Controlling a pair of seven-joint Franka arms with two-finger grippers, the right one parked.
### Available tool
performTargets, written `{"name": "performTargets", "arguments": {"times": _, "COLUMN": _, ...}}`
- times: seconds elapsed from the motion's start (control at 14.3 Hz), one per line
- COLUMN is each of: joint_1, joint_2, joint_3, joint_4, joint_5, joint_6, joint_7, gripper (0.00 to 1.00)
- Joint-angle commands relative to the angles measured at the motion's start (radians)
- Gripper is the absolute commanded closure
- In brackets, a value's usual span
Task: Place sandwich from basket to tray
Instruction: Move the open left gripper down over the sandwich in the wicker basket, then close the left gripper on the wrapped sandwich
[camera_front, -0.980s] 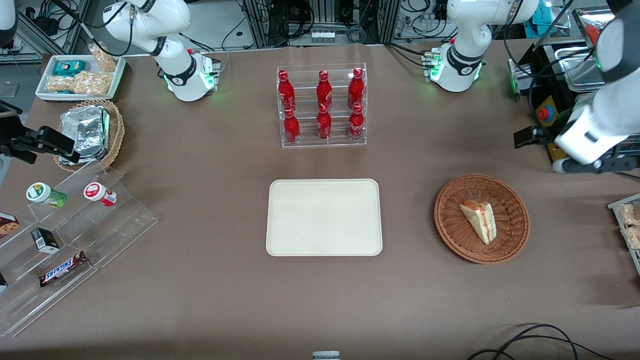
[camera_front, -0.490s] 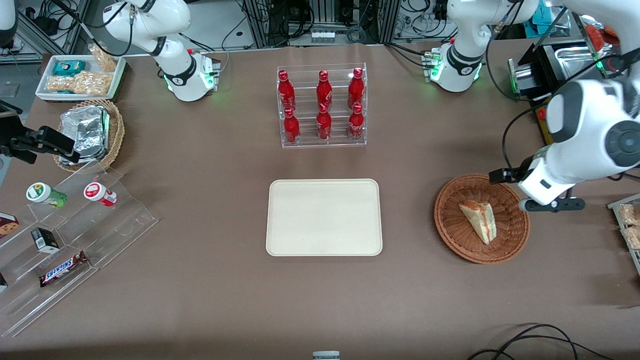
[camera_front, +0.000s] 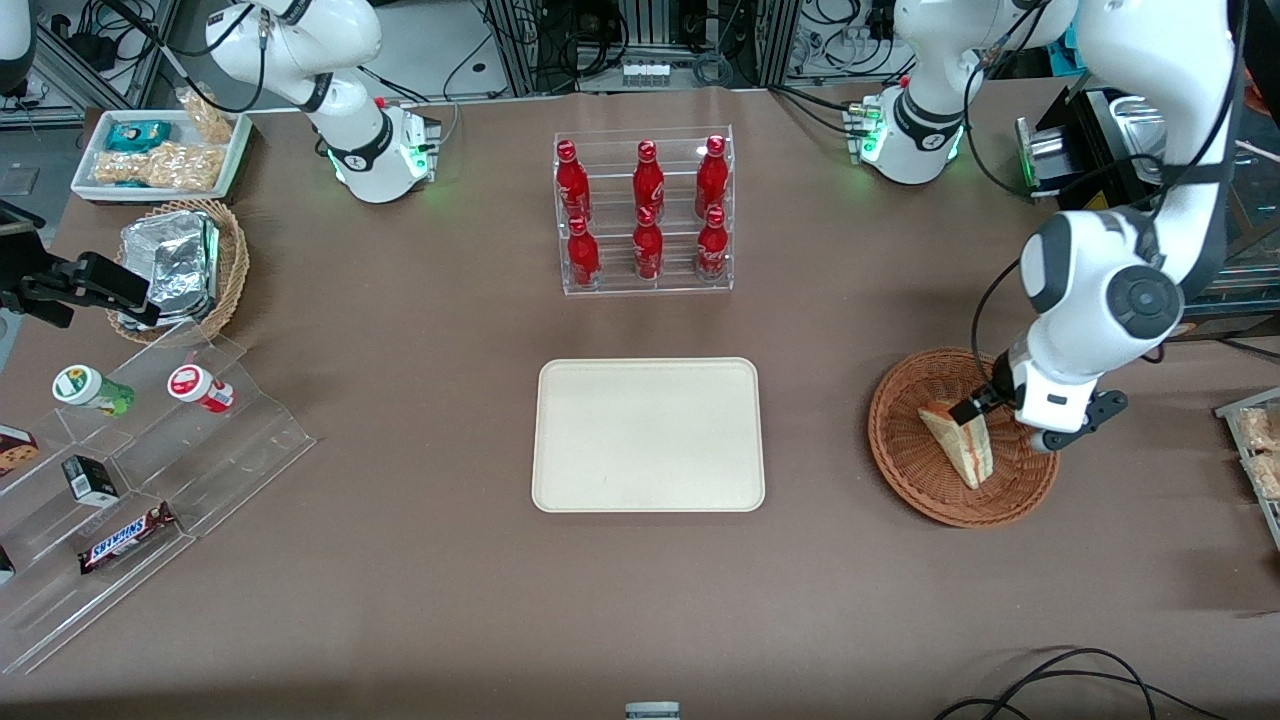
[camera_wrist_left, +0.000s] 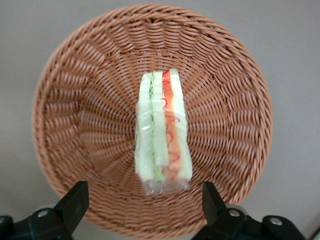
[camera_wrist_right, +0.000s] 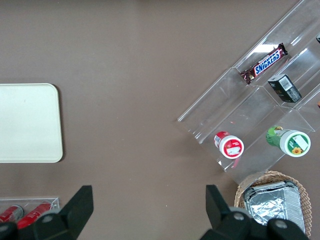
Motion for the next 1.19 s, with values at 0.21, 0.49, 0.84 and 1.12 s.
{"name": "performTargets", "arguments": {"times": 0.21, "joint_1": -0.012, "joint_2": 0.095, "joint_3": 0.008, "joint_4": 0.02, "joint_5": -0.01, "joint_6": 0.098, "joint_7": -0.07, "gripper": 0.32}}
{"name": "performTargets", "arguments": {"times": 0.49, "joint_1": -0.011, "joint_2": 0.098, "joint_3": 0.008, "joint_4": 0.04, "joint_5": -0.012, "joint_6": 0.092, "joint_7": -0.111, "gripper": 0.94}}
{"name": "performTargets", "arguments": {"times": 0.84, "joint_1": -0.017, "joint_2": 0.06, "joint_3": 0.004, "joint_4": 0.124, "joint_5": -0.006, "joint_6": -0.083, "joint_7": -0.102, "gripper": 0.98}}
{"name": "performTargets", "arguments": {"times": 1.12, "joint_1": -0.075, "joint_2": 0.066, "joint_3": -0.022, "joint_4": 0.235, "joint_5": -0.004, "joint_6": -0.256, "joint_7": -0.091, "gripper": 0.99}}
